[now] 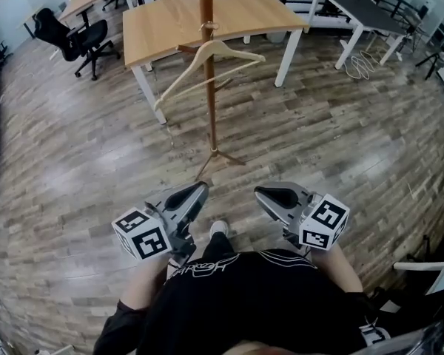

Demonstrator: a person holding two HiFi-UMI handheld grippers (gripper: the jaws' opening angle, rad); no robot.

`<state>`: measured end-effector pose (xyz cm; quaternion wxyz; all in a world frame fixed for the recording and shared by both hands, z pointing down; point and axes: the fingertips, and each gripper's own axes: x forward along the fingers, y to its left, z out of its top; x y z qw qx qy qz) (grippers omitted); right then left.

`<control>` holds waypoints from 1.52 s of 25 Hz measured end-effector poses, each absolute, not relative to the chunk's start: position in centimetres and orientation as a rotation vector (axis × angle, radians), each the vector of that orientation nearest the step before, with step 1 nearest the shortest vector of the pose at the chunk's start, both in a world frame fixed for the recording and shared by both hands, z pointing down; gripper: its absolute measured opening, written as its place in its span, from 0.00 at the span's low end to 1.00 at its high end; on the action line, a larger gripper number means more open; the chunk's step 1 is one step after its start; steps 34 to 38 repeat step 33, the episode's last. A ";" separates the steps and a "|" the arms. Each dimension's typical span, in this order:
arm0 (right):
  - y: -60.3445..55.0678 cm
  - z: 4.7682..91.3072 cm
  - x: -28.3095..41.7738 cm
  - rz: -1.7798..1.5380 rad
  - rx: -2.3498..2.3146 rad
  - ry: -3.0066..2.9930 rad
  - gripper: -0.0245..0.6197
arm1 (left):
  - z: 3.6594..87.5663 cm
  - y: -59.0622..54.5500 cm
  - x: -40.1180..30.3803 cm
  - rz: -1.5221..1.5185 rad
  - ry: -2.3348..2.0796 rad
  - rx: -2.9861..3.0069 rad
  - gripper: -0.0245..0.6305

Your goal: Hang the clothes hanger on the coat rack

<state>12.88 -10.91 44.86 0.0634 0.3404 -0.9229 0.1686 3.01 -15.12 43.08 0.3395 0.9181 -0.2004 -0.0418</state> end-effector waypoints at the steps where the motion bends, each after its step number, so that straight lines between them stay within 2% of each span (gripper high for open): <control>1: -9.7 44.5 13.4 0.525 1.044 -2.802 0.10 | 42.8 -13.7 3.6 -0.112 -0.517 2.398 0.05; 16: 4.0 40.2 17.4 0.364 1.169 -2.854 0.10 | 38.3 1.5 7.7 -0.117 -0.531 2.577 0.05; 38: 5.9 38.4 19.3 0.348 1.228 -2.886 0.10 | 35.8 4.3 11.3 -0.024 -0.451 2.675 0.05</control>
